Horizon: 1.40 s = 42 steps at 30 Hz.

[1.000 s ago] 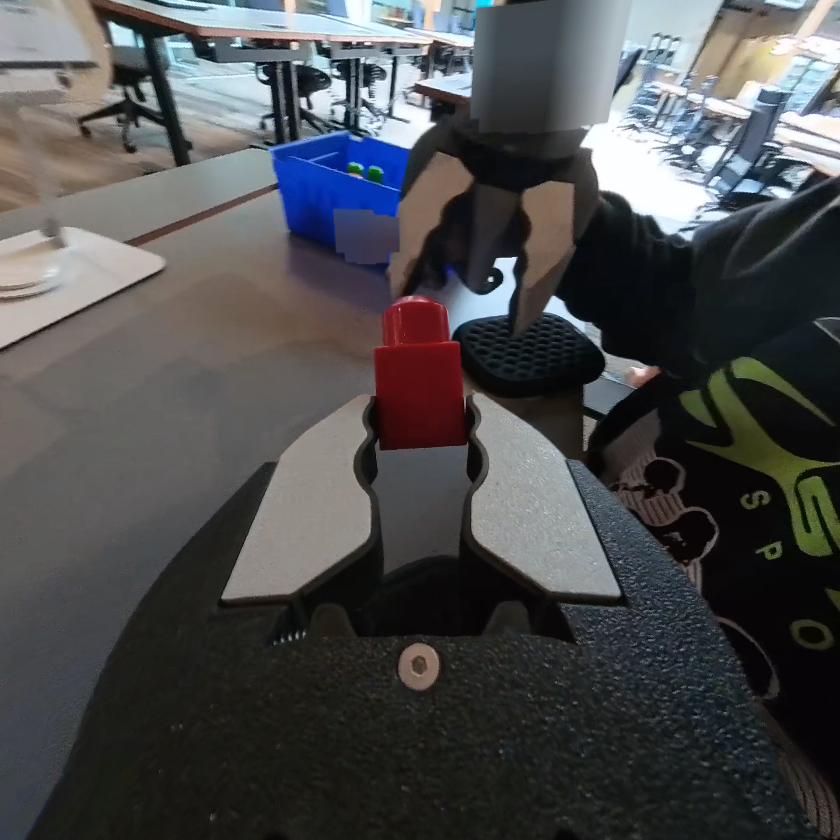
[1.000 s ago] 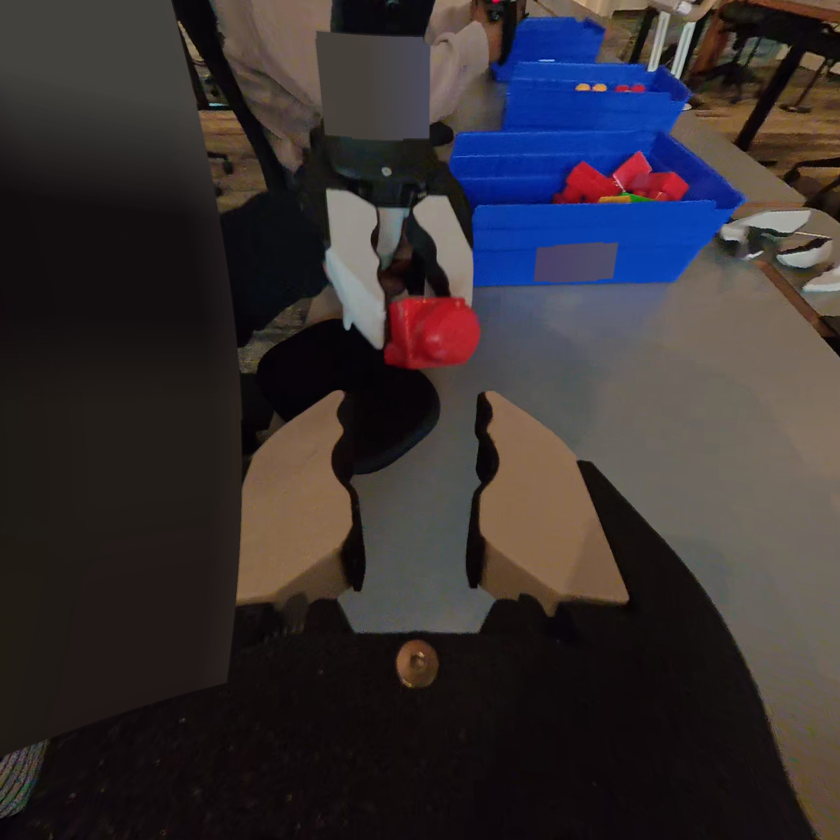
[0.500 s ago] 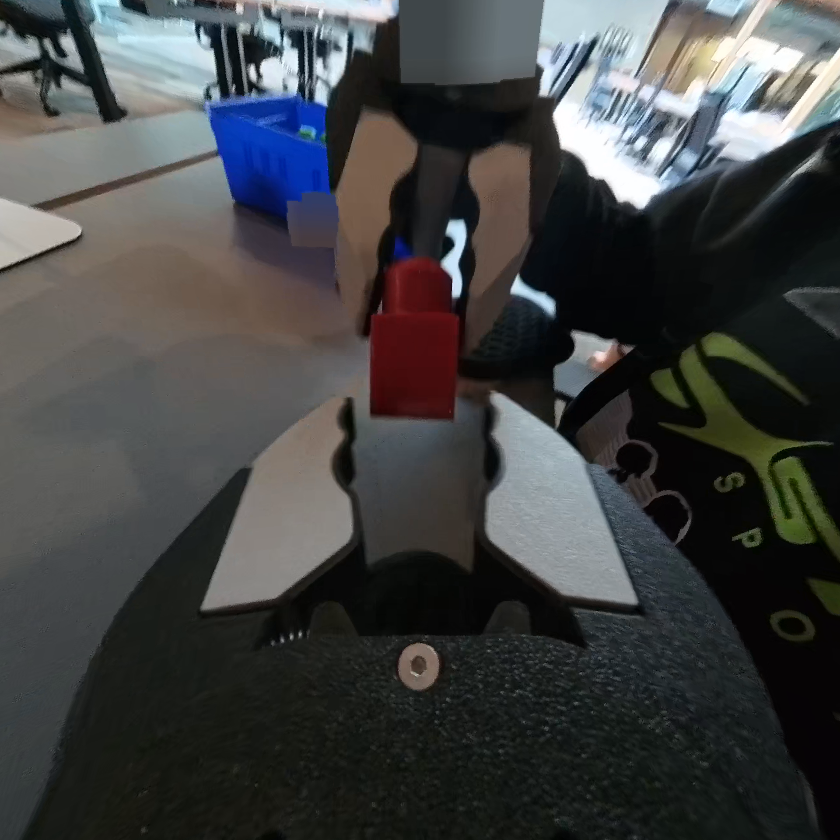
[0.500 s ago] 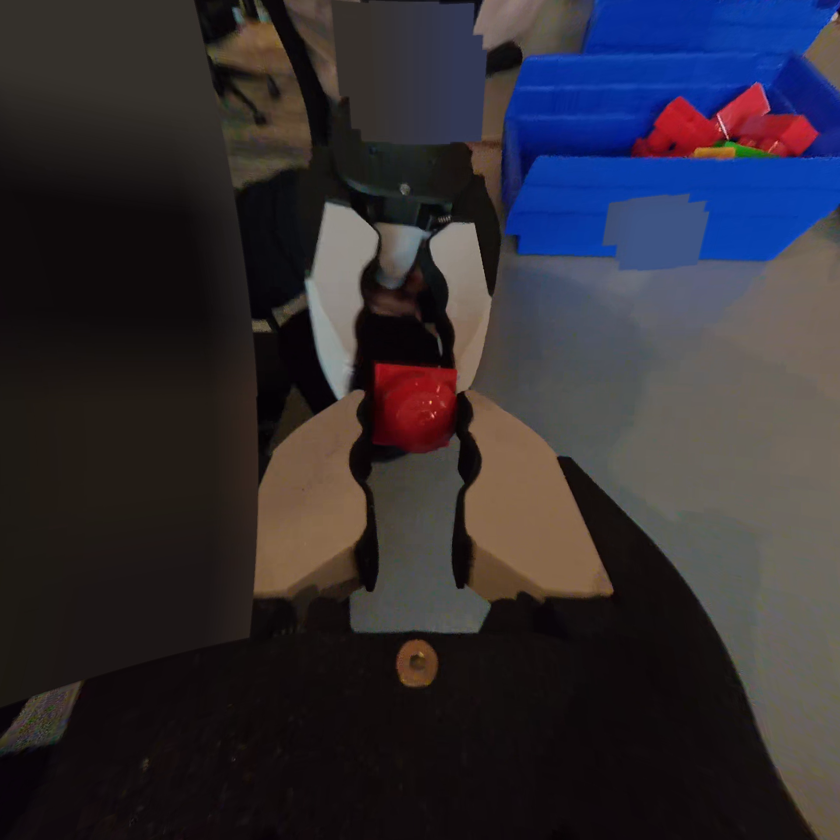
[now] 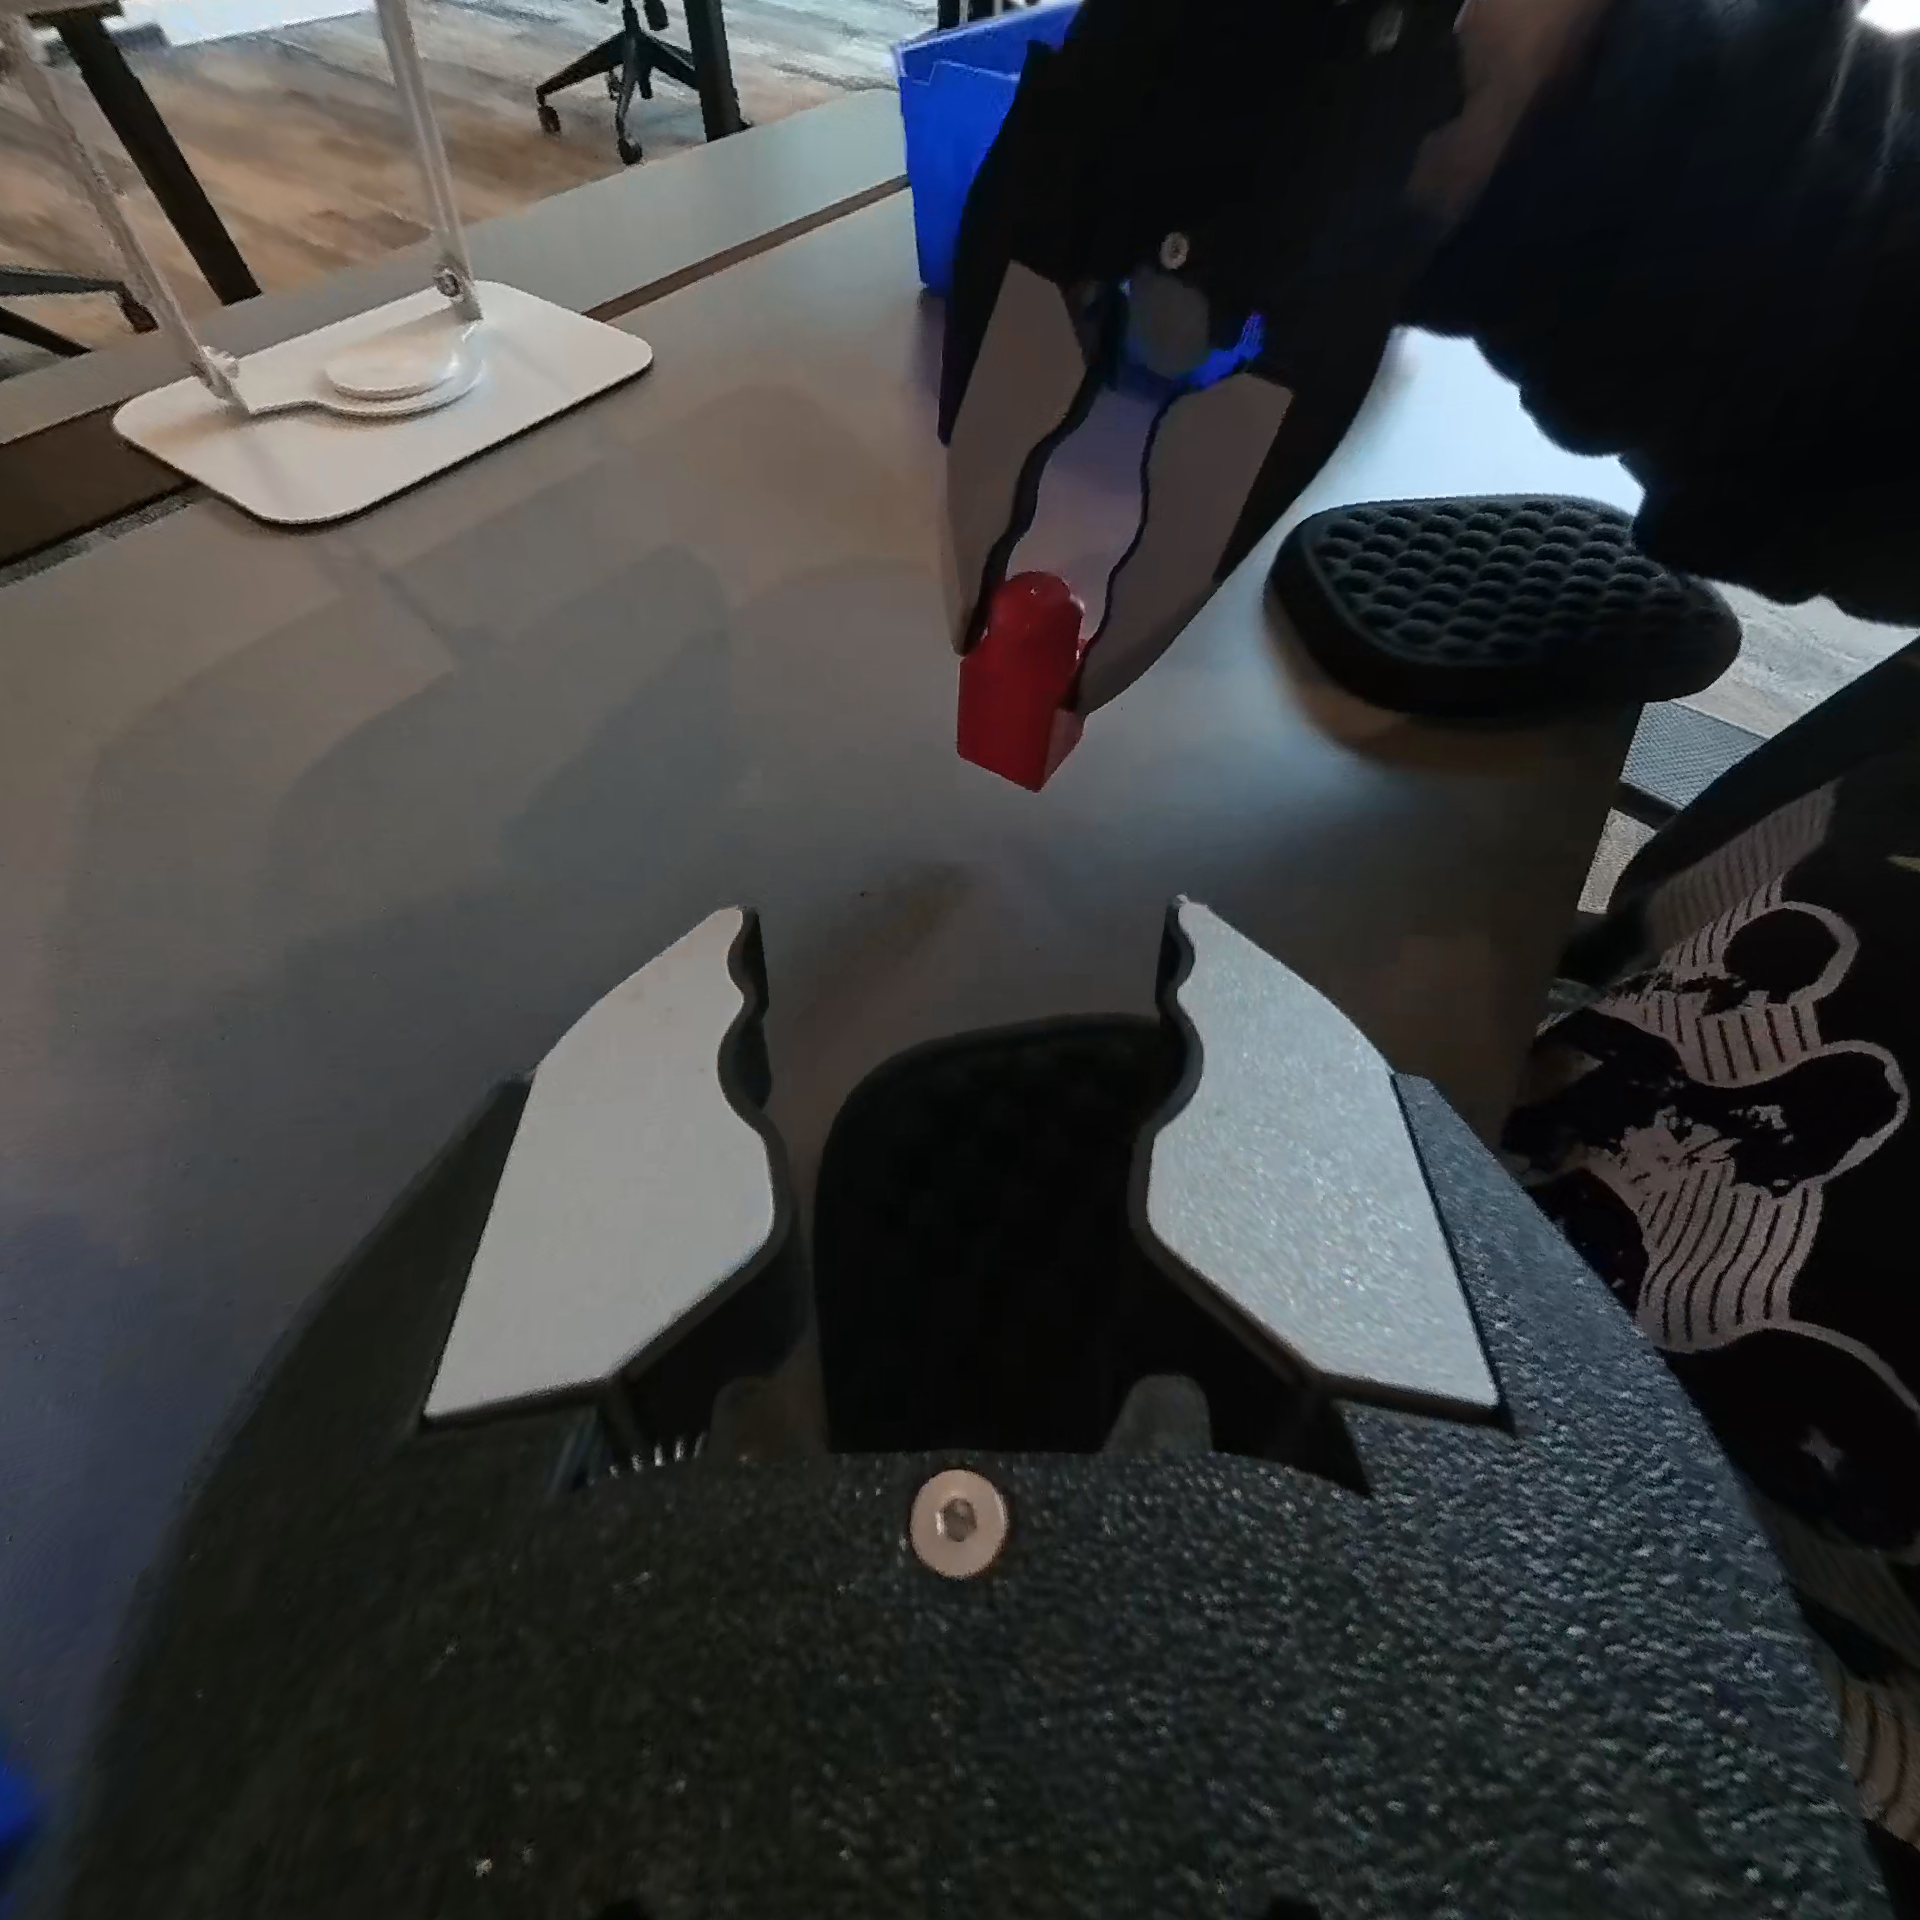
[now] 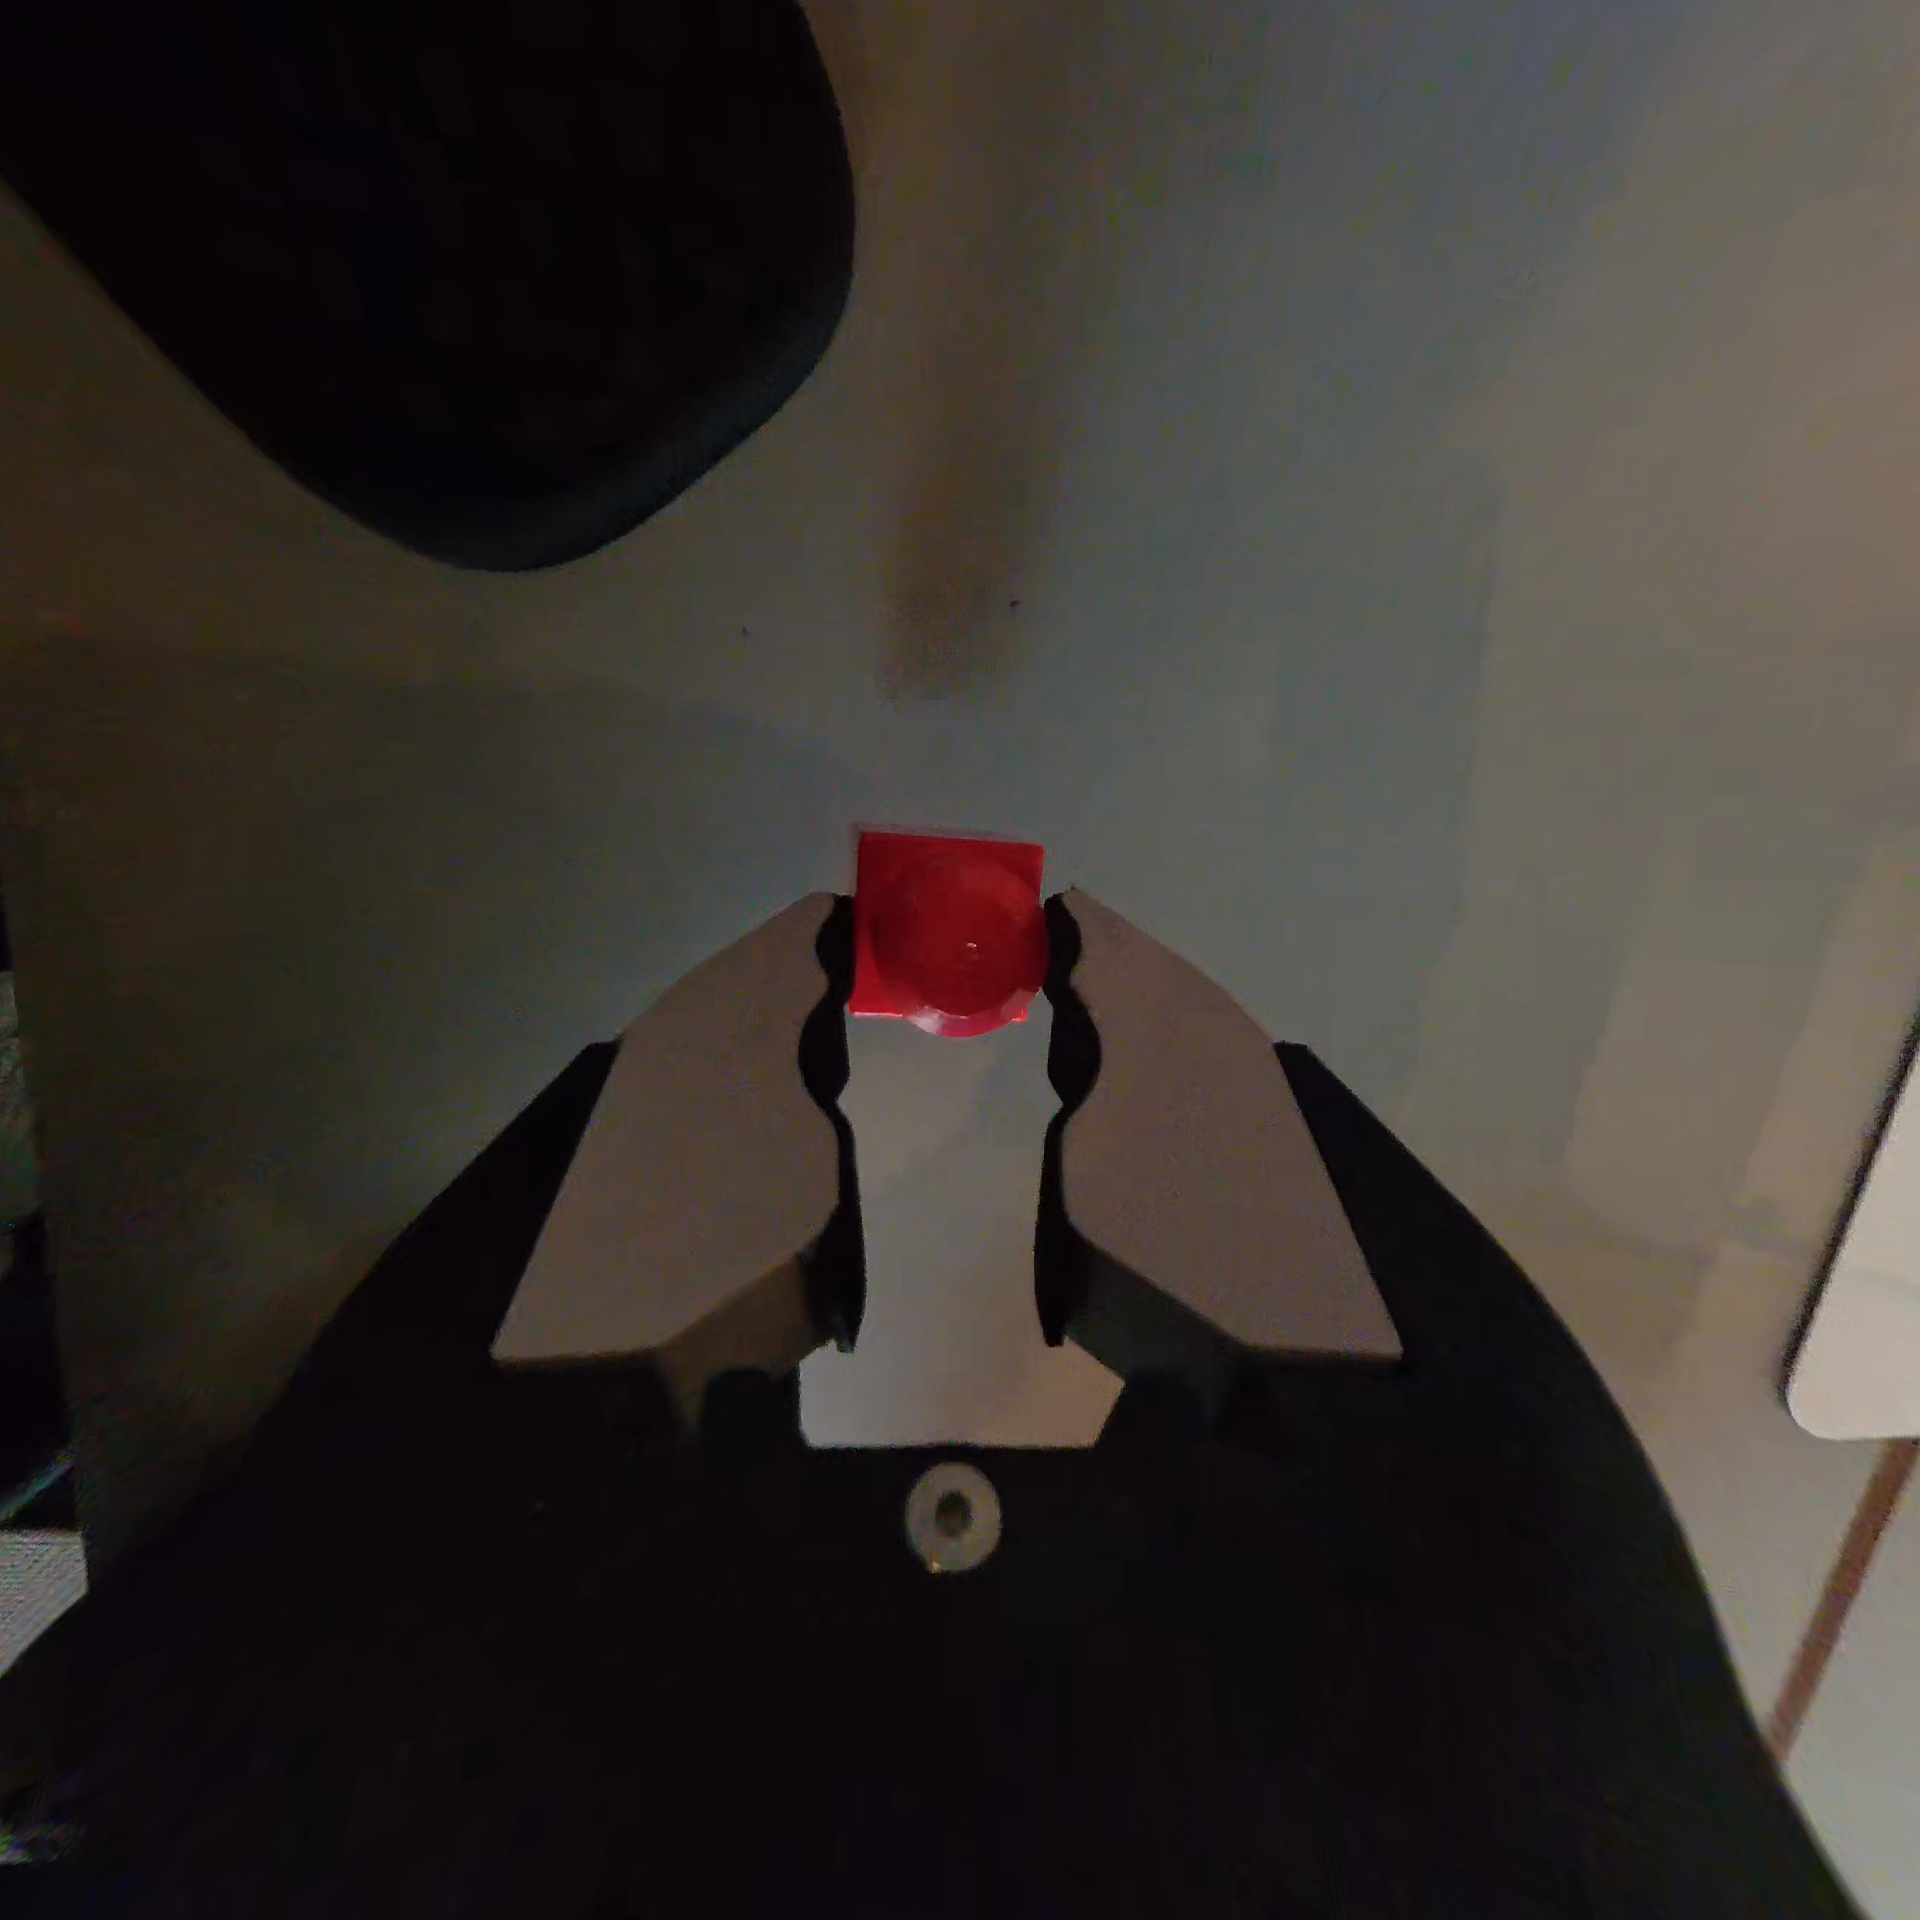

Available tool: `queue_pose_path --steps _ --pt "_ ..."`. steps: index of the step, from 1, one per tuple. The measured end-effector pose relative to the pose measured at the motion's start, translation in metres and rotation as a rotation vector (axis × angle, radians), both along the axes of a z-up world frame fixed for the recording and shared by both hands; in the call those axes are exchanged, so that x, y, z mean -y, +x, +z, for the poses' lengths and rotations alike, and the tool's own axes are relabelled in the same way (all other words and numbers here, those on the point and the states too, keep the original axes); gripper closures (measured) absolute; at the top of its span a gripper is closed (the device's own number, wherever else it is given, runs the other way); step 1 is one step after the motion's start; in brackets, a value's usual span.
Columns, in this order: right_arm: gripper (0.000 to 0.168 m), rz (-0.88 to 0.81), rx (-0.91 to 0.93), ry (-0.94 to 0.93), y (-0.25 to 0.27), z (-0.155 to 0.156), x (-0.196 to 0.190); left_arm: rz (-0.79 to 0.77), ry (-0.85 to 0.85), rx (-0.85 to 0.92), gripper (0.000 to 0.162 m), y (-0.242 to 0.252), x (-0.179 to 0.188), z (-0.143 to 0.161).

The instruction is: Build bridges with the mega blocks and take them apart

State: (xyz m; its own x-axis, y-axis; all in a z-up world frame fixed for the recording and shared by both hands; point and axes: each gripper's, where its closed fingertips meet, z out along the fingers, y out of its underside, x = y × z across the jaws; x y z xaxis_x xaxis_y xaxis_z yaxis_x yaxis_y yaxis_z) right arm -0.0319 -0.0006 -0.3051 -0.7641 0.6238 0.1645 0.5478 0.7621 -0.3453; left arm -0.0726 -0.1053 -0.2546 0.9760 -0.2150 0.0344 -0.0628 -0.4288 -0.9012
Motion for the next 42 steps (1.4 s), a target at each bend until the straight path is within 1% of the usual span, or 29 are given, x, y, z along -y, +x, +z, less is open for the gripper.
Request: queue_pose_path --steps 5,10,20,23,25,29,33,37,42 --pt "0.133 -0.036 0.025 -0.015 0.000 -0.010 -0.006 0.030 0.007 0.003 0.091 -0.008 0.008 0.000" --pt "0.133 -0.032 0.041 -0.018 0.002 -0.020 -0.009 0.044 0.018 -0.004 0.091 -0.013 0.011 0.002" --pt "0.133 0.005 0.053 -0.023 0.003 -0.024 -0.010 0.078 0.023 -0.022 0.091 -0.023 0.016 0.006" --pt "0.130 0.016 0.056 -0.026 0.003 -0.025 -0.011 0.084 0.028 -0.027 0.091 -0.025 0.018 0.008" --pt "0.125 0.030 0.051 -0.016 0.003 -0.024 -0.012 0.091 0.029 -0.039 0.092 -0.027 0.020 0.010" --pt "0.120 0.033 0.015 -0.048 0.001 -0.011 -0.011 0.149 0.031 -0.071 0.092 -0.044 0.034 0.020" --pt "0.119 -0.003 -0.070 -0.135 0.002 0.013 -0.013 0.280 0.030 -0.092 0.092 -0.080 0.060 0.037" --pt "0.119 -0.078 -0.151 -0.177 0.009 0.032 -0.027 0.409 -0.009 -0.153 0.096 -0.121 0.090 0.046" --pt "0.119 -0.154 -0.215 -0.184 0.022 0.044 -0.047 0.482 -0.098 -0.217 0.098 -0.170 0.119 0.051"
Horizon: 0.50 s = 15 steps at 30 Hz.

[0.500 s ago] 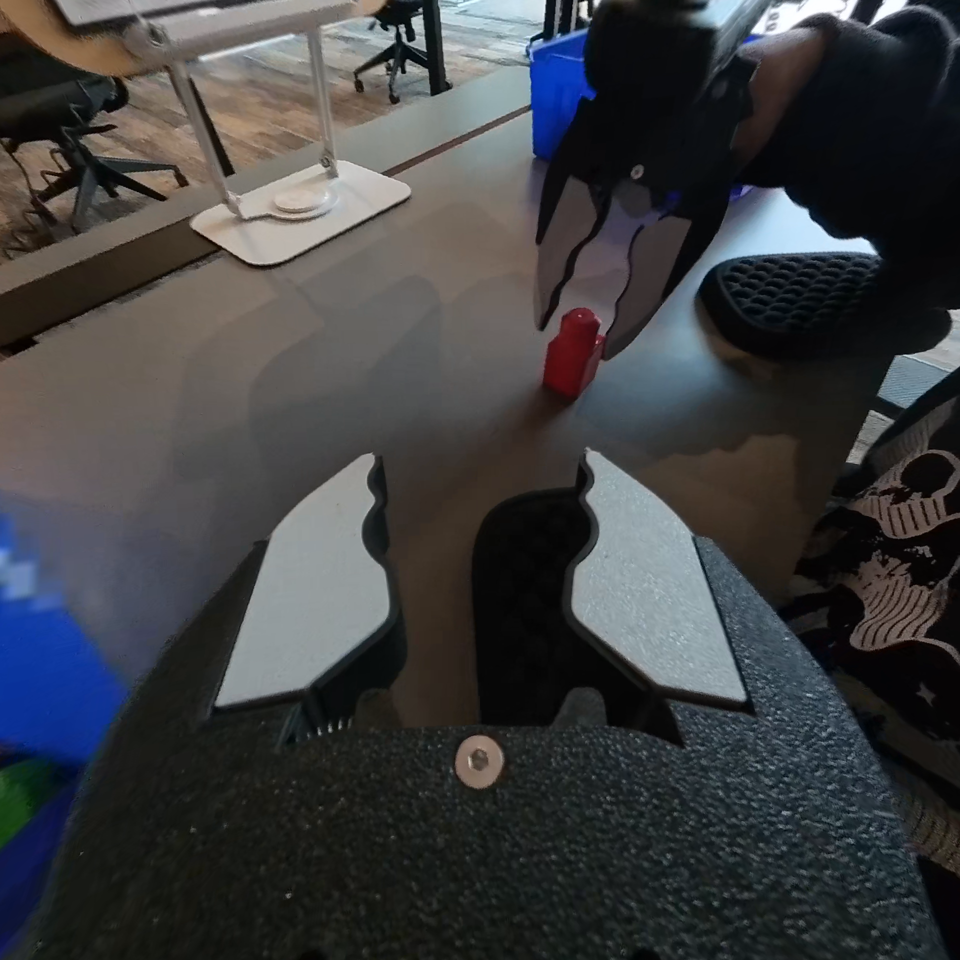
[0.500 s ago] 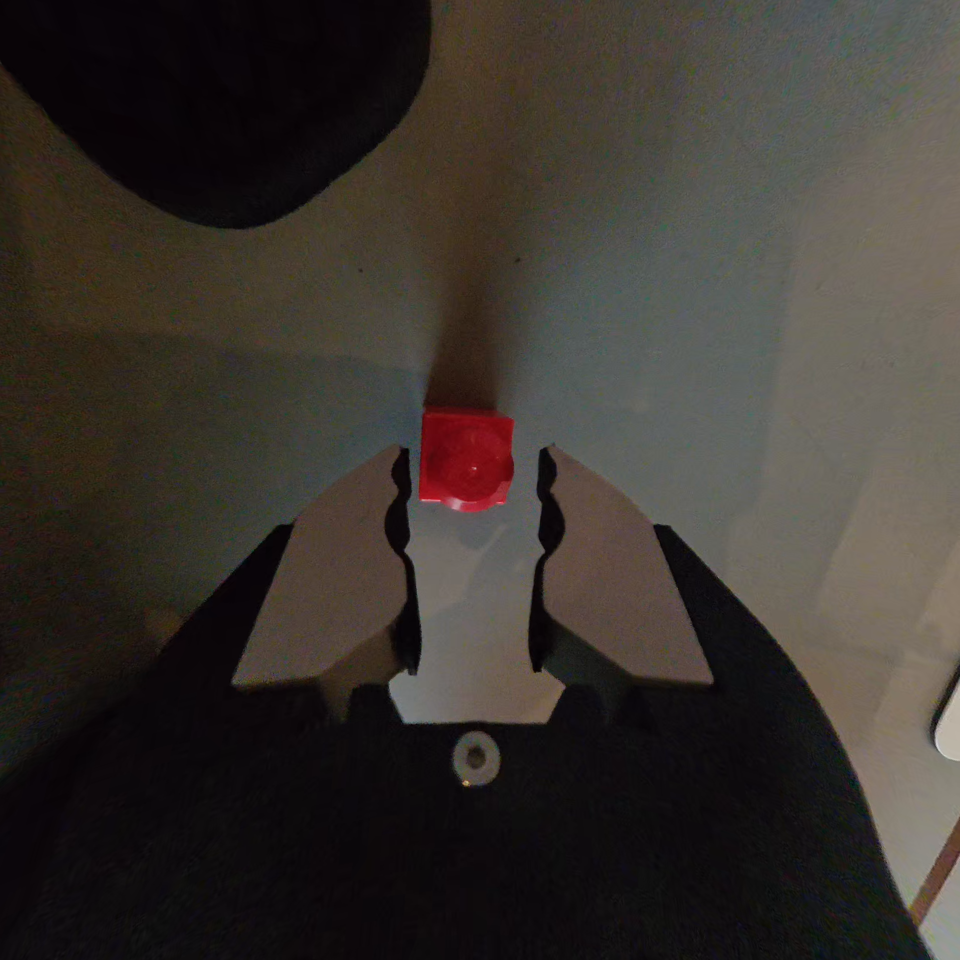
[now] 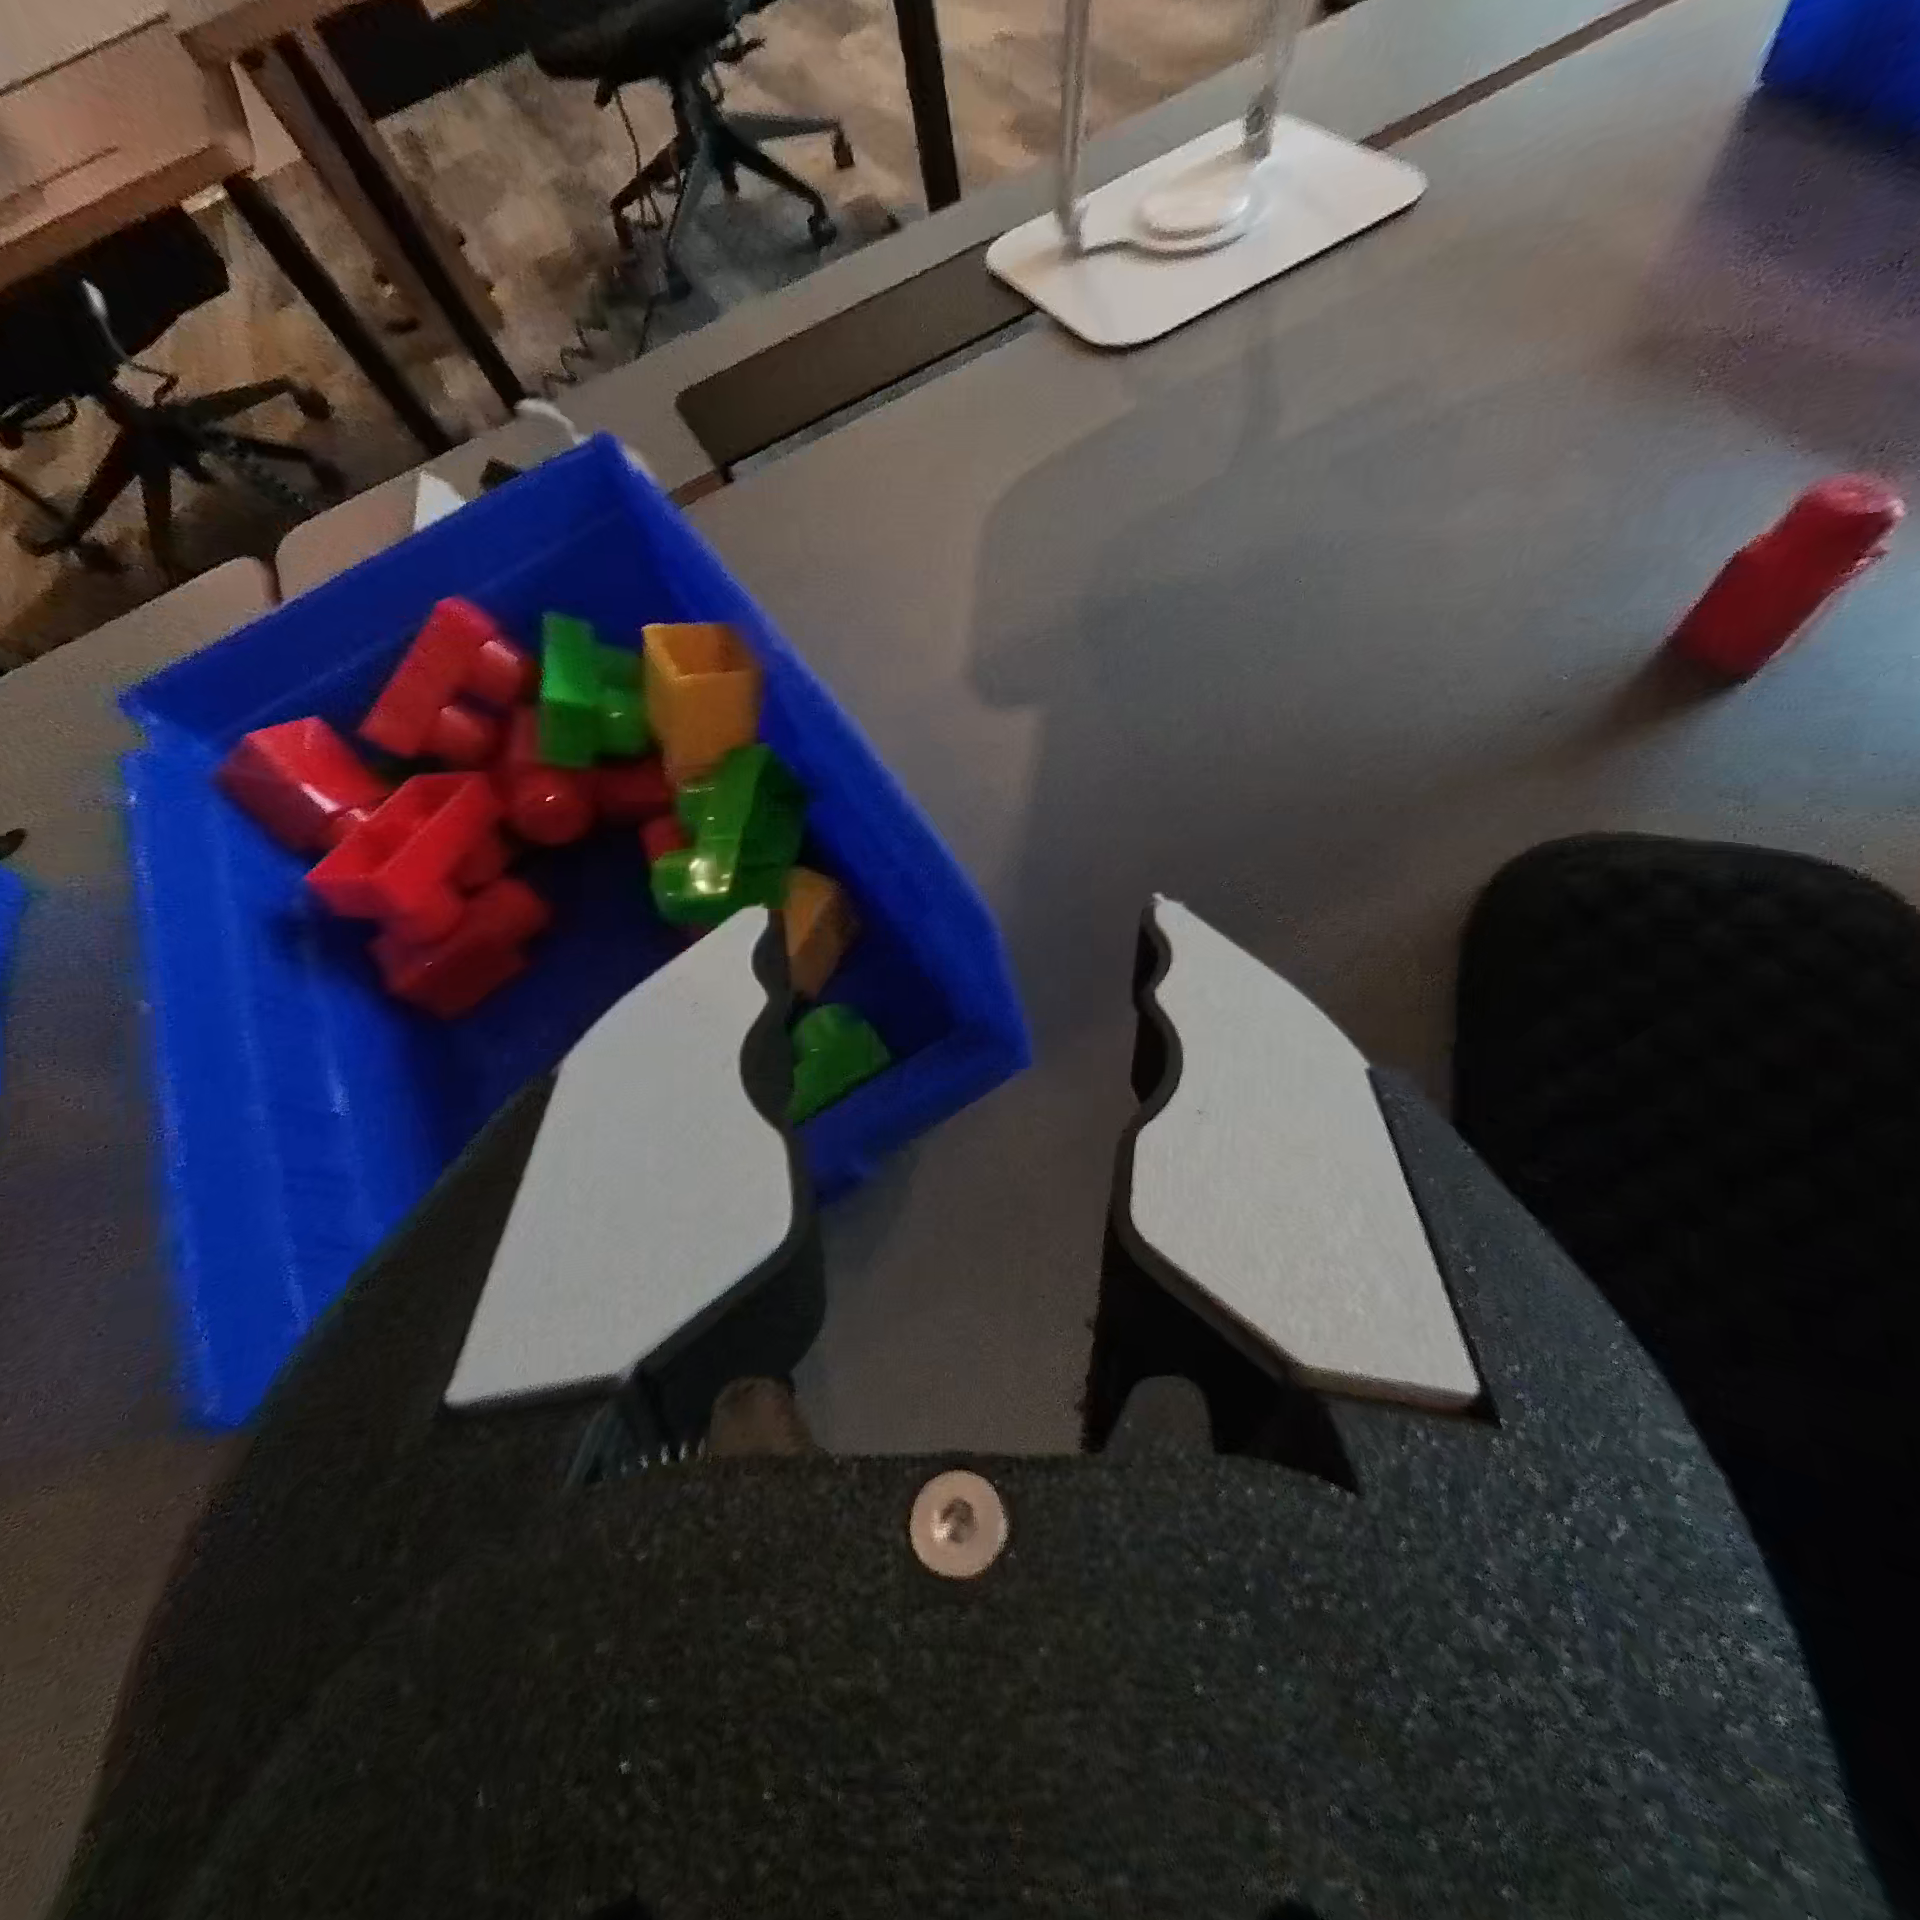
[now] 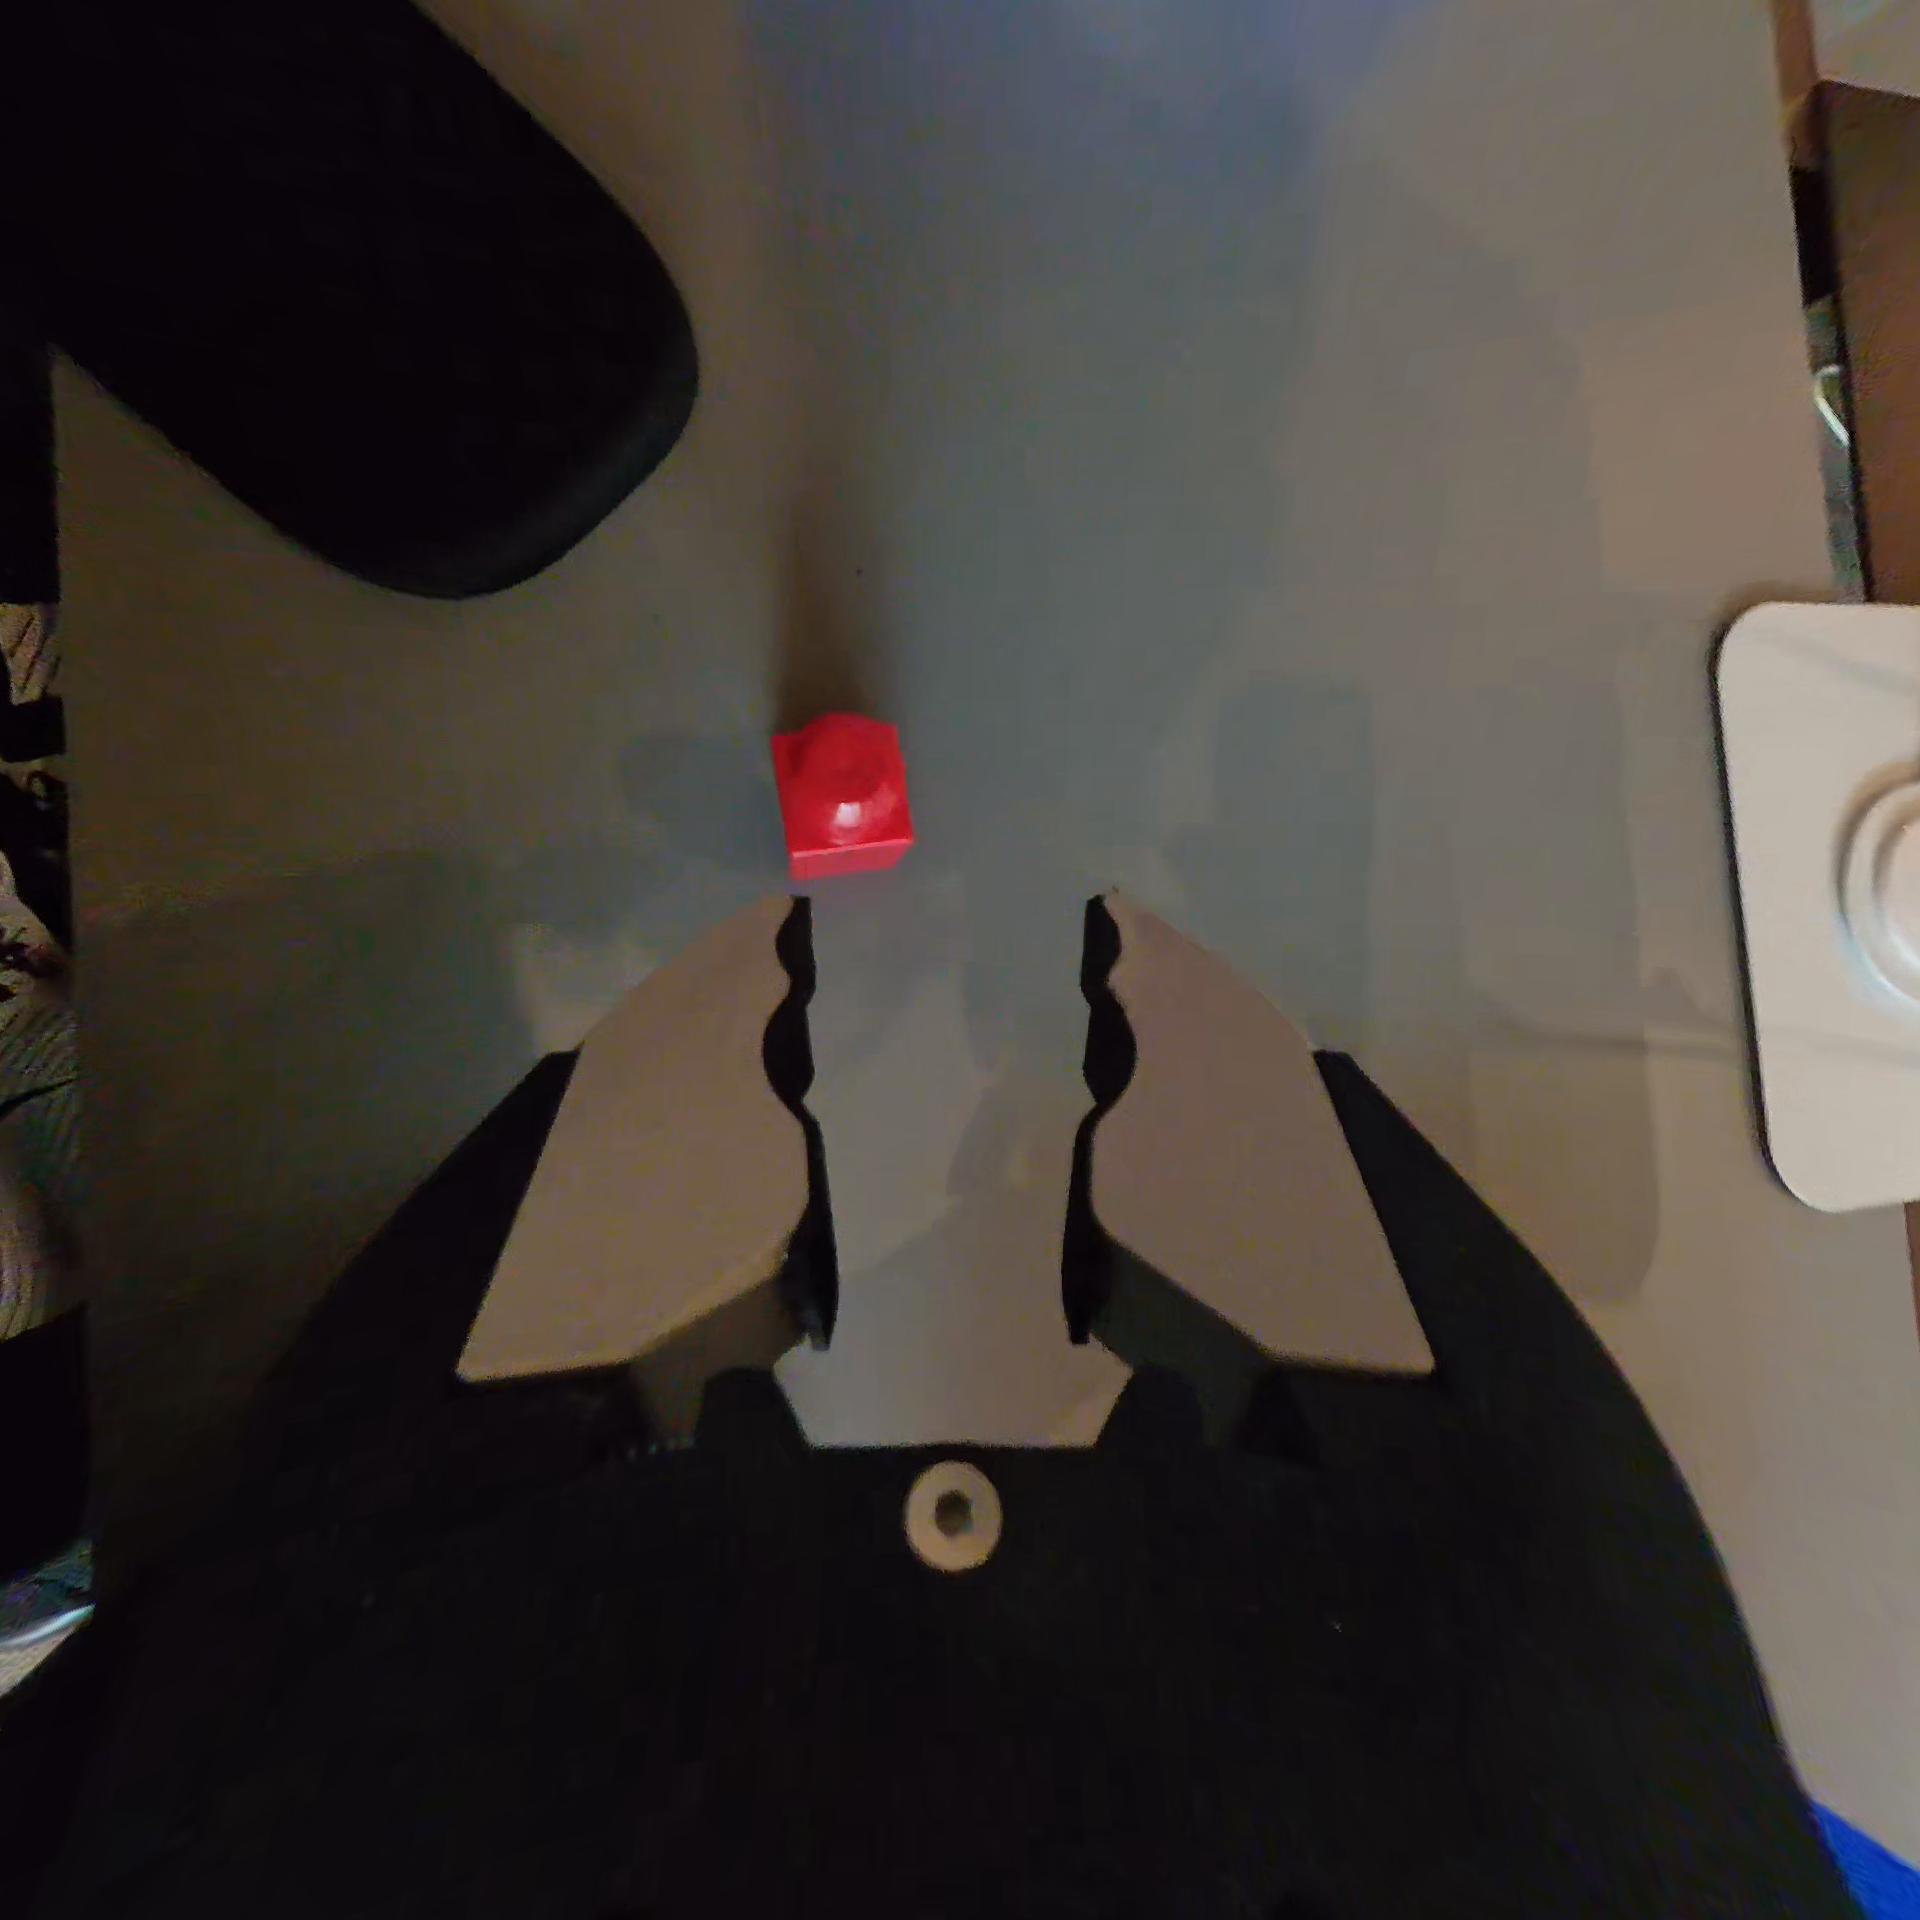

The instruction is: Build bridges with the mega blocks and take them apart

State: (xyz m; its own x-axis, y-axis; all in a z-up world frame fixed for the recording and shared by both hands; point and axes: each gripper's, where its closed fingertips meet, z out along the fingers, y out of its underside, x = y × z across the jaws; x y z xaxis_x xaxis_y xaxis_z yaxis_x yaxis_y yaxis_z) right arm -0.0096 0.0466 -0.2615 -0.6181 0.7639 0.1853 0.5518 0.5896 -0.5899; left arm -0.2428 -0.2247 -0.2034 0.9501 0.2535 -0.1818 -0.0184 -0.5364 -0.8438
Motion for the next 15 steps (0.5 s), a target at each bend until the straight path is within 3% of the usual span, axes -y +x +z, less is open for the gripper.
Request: queue_pose_path --steps 7,15 --pt "0.118 -0.063 -0.040 0.003 0.011 0.005 -0.014 0.074 -0.130 -0.020 0.103 -0.070 0.003 -0.006" --pt "0.118 -0.076 -0.075 -0.008 0.014 0.009 -0.017 0.130 -0.281 0.053 0.119 -0.139 -0.019 -0.047"
